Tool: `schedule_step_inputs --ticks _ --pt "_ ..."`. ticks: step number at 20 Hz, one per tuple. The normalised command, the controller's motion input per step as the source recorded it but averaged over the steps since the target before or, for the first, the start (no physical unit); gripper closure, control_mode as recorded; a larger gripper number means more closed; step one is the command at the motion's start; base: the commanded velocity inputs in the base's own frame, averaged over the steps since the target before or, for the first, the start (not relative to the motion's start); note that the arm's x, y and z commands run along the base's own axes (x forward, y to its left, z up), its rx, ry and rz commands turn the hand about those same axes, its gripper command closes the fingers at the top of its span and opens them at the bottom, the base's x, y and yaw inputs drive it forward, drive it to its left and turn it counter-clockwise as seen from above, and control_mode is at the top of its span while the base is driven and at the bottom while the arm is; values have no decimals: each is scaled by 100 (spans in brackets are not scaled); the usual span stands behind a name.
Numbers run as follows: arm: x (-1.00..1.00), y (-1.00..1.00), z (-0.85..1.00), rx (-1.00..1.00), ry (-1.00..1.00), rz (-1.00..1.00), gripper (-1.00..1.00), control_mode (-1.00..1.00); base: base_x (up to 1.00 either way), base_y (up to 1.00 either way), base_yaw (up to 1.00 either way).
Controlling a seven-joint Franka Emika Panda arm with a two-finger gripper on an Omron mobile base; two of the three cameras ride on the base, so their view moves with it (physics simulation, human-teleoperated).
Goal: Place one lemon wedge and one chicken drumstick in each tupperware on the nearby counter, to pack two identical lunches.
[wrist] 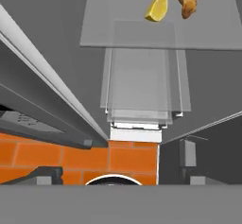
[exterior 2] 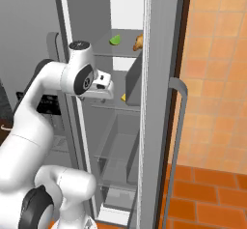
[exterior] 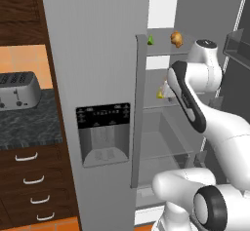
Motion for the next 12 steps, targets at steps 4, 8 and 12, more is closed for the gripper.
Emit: schedule_step_inputs --ticks 4,8,12 --pt "0 -16 -55 -10 -5 -3 -100 -100 0 0 0" --pt "8 -26 -45 -4 -12 -2 -100 -100 0 0 0" --pt "46 -30 -10 10 -10 -2 -100 -100 0 0 0"
